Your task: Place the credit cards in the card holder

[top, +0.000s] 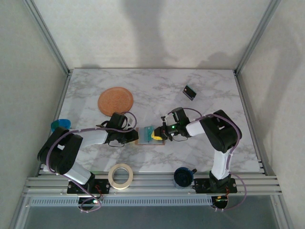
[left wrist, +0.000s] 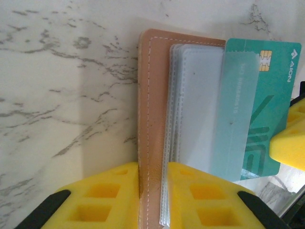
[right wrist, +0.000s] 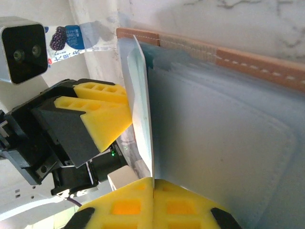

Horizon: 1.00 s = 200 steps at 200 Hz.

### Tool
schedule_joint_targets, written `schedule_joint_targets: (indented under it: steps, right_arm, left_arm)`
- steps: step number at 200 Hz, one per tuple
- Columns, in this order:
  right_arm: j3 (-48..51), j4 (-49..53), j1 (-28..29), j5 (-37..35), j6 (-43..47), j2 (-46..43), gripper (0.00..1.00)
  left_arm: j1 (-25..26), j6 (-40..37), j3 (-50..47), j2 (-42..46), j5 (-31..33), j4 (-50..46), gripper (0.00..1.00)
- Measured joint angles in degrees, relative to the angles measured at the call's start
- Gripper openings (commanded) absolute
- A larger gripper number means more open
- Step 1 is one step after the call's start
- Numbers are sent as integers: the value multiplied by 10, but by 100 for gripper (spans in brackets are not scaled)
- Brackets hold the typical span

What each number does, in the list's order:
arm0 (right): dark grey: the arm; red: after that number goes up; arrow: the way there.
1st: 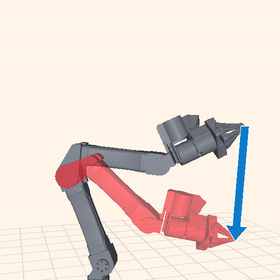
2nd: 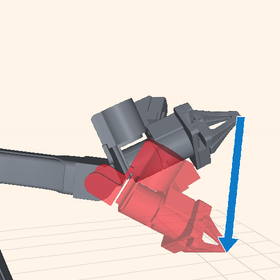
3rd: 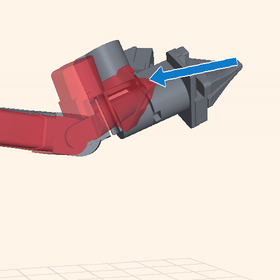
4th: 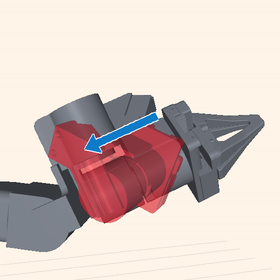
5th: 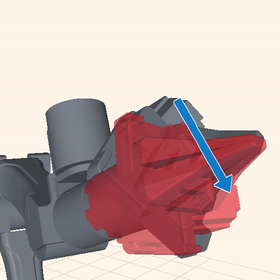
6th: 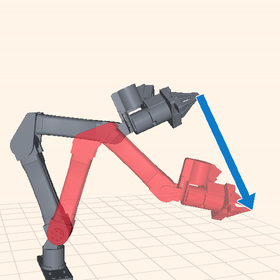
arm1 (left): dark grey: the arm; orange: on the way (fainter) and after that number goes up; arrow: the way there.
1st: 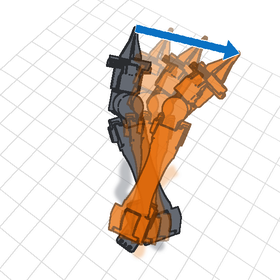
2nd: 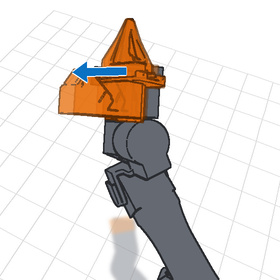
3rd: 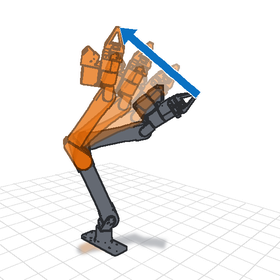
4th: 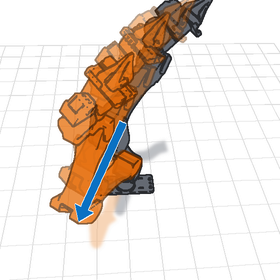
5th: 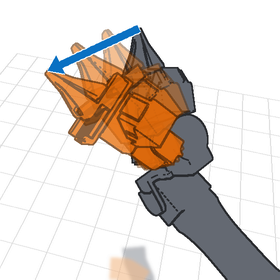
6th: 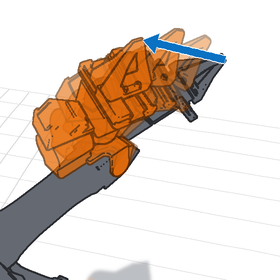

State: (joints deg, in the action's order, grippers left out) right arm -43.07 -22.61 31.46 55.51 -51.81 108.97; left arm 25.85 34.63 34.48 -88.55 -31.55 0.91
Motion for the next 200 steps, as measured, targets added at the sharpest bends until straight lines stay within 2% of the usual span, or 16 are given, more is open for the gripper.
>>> schedule_joint_targets:
  steps: [79,200]
  right_arm:
    - [16,8,1,-4,2,-12,0]
    - [-7,39,18,2,20,-5,2]
  left_arm:
    - [0,12,-14,10,3,5,12]
    - [0,14,-16,11,2,6,12]
